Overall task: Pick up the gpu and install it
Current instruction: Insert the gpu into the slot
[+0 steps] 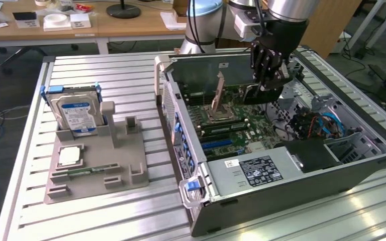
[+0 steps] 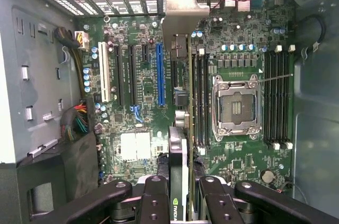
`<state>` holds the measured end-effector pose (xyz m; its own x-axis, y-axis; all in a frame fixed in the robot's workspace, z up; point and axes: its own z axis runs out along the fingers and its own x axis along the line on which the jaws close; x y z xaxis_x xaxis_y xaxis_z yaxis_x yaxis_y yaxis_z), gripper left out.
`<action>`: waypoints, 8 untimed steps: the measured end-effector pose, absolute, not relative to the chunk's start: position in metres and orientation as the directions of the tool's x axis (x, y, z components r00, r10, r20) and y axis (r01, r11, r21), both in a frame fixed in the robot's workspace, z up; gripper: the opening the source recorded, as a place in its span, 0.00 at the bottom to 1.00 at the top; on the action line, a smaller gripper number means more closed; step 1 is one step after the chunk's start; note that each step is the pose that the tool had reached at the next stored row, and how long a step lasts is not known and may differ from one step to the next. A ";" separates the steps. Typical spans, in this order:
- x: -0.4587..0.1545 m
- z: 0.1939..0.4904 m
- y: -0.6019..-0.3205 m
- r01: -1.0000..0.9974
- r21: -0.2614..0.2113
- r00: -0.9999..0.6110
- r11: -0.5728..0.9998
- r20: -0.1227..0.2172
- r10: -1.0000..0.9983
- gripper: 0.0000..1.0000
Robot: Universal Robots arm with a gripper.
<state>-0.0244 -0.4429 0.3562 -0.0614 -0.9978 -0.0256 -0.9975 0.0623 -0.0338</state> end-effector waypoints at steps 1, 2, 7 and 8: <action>-0.024 0.356 -0.443 -0.997 -0.034 -0.061 0.062 -0.026 -0.998 0.27; -0.024 0.356 -0.443 -0.997 -0.034 -0.061 0.062 -0.026 -0.998 0.27; -0.025 0.356 -0.443 -0.997 -0.034 -0.061 0.062 -0.026 -0.998 0.27; -0.025 0.355 -0.443 -0.997 -0.034 -0.061 0.062 -0.026 -0.998 0.27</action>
<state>-0.0248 -0.4431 0.3545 -0.0615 -0.9978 -0.0260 -0.9975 0.0624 -0.0339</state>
